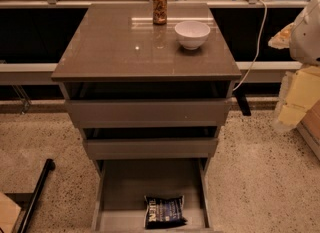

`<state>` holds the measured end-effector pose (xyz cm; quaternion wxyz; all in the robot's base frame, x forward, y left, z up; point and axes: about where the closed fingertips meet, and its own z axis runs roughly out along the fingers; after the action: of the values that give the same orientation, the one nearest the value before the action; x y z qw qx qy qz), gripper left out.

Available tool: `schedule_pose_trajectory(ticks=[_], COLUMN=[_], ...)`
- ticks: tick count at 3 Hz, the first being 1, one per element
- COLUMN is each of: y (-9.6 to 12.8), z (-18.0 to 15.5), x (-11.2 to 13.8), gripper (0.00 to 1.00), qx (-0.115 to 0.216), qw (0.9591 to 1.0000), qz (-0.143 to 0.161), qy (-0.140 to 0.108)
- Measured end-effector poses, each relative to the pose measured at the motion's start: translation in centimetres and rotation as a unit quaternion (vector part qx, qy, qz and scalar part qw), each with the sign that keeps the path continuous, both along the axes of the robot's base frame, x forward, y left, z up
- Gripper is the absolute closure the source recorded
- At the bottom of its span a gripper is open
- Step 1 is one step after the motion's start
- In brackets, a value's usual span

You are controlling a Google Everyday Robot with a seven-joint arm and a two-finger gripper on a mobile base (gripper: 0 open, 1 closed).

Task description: Pick blue chip bag from bottom drawer and place on counter

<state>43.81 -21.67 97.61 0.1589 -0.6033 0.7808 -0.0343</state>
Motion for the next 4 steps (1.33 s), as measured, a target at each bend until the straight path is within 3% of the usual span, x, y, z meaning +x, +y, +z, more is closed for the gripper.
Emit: schedule_pose_trajectory(ticks=[1,2,3,4], y=[0.0,-0.4,-1.5,-3.0], z=[0.1,-1.0,-3.3,-8.1], x=[0.0,0.3,1.0,2.6], gripper=[0.0,0.0,0.0,0.0], qx=[0.0,0.023,0.06,0.087], qw=[1.0,0.9989,0.9915,0.9691], qz=[-0.001,-0.041,-0.116,-0.231], qy=[-0.001,0.003,0.007,0.004])
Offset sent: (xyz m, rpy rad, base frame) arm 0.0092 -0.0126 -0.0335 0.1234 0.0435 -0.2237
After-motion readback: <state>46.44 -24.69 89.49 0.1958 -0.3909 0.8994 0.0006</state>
